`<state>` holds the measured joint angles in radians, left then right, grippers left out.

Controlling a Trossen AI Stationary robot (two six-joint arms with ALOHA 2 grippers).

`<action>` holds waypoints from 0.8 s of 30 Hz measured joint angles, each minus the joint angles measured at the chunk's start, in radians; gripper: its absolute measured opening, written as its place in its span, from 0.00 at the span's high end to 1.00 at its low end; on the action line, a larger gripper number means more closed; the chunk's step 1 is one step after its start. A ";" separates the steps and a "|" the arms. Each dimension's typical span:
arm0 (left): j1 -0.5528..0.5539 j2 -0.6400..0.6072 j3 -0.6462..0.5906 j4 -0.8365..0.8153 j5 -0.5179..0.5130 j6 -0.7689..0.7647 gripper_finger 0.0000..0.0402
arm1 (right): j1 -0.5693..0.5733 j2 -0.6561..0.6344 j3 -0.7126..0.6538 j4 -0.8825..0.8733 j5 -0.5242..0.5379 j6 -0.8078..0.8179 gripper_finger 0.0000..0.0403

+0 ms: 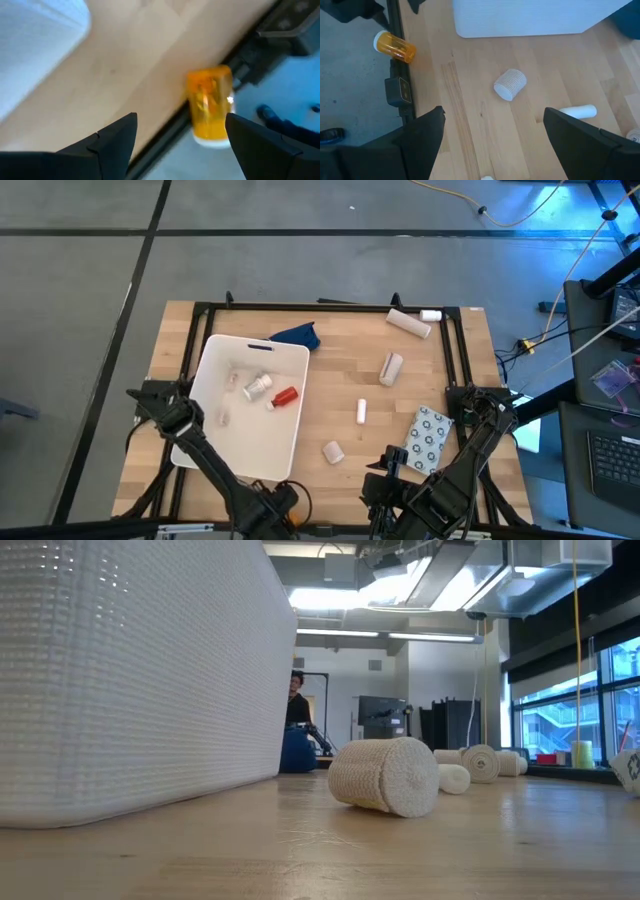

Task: Pick & place medical supplies in basket/bin
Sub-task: Put the orange medicine bottle into the white bin

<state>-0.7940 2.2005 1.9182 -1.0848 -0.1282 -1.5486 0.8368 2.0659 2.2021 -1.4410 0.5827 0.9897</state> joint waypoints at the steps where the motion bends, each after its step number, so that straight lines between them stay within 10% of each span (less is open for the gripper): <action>1: 0.006 0.000 0.000 -0.009 -0.006 0.002 0.27 | 0.000 0.000 0.000 0.000 0.000 0.000 0.16; 24: 0.022 -0.038 0.219 -0.033 -0.127 0.146 0.26 | 0.000 0.000 0.000 0.000 0.000 0.000 0.16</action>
<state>-0.7721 2.1628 2.1376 -1.1175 -0.2549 -1.4025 0.8371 2.0659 2.2021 -1.4410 0.5823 0.9901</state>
